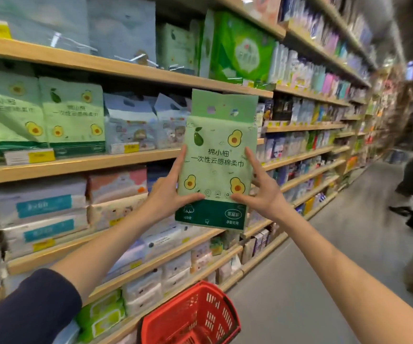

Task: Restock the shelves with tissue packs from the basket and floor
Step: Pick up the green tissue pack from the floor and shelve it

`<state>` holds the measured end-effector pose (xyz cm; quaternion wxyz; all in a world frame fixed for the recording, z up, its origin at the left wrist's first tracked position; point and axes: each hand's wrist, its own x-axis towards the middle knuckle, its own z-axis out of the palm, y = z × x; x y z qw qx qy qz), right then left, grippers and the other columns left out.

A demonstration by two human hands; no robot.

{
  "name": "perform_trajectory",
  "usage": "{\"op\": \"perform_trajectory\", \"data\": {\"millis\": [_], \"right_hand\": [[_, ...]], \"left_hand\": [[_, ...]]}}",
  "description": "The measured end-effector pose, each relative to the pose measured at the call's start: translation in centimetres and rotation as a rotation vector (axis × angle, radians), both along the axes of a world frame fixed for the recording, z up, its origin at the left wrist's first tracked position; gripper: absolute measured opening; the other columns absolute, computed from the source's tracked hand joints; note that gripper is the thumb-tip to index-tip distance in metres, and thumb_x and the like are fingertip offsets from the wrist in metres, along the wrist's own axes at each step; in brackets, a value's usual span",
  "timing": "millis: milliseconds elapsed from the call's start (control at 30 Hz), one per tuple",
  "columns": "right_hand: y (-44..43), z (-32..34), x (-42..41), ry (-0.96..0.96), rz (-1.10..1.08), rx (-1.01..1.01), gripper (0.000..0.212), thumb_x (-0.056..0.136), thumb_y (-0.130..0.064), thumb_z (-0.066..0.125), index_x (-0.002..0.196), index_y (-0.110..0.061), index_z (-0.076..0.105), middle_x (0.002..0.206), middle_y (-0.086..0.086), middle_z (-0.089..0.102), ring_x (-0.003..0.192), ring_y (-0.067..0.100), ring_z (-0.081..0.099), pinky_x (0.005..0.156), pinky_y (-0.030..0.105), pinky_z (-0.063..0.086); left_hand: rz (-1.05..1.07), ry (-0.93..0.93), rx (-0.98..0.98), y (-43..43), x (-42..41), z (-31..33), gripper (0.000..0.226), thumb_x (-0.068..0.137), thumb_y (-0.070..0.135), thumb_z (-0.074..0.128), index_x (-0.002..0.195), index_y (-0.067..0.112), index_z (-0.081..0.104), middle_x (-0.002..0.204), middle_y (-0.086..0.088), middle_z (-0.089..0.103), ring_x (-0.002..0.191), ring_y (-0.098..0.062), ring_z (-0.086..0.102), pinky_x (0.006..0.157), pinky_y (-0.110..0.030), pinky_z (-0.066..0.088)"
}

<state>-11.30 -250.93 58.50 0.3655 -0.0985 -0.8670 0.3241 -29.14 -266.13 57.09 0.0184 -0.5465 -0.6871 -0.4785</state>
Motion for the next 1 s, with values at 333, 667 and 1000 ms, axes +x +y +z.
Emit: {"op": "perform_trajectory", "data": {"millis": [333,667,1000], "right_hand": [[13.0,4.5,-5.1,0.073,0.049,-0.011,0.098,0.078,-0.006,0.072,0.146,-0.042,0.01,0.143,-0.015,0.034,0.129,0.013,0.045,0.095,0.038,0.051],[24.6,14.5,-15.2,0.217,0.099,0.151,0.099,0.077,-0.006,0.072,0.147,-0.039,0.01,0.137,-0.025,0.032,0.128,0.013,0.046,0.098,0.044,0.049],[31.3,22.4,-22.8,0.382,0.272,0.294,0.103,0.073,-0.008,0.075,0.148,-0.034,0.009,0.132,-0.037,0.022,0.125,-0.003,0.04,0.104,0.04,0.044]], "left_hand": [[-0.006,0.116,0.057,13.1,-4.8,5.6,0.113,0.073,0.029,0.076,0.142,0.047,-0.011,0.137,0.017,0.036,0.109,-0.006,0.051,0.095,-0.029,0.047],[0.148,0.24,0.192,23.5,-13.4,15.4,0.113,0.071,0.037,0.077,0.141,0.053,-0.01,0.136,0.006,0.052,0.109,-0.016,0.059,0.101,-0.041,0.046],[0.303,0.445,0.283,27.0,-16.7,23.4,0.112,0.074,0.028,0.076,0.149,0.034,-0.007,0.135,0.019,0.035,0.115,-0.006,0.051,0.101,-0.037,0.046]]}}
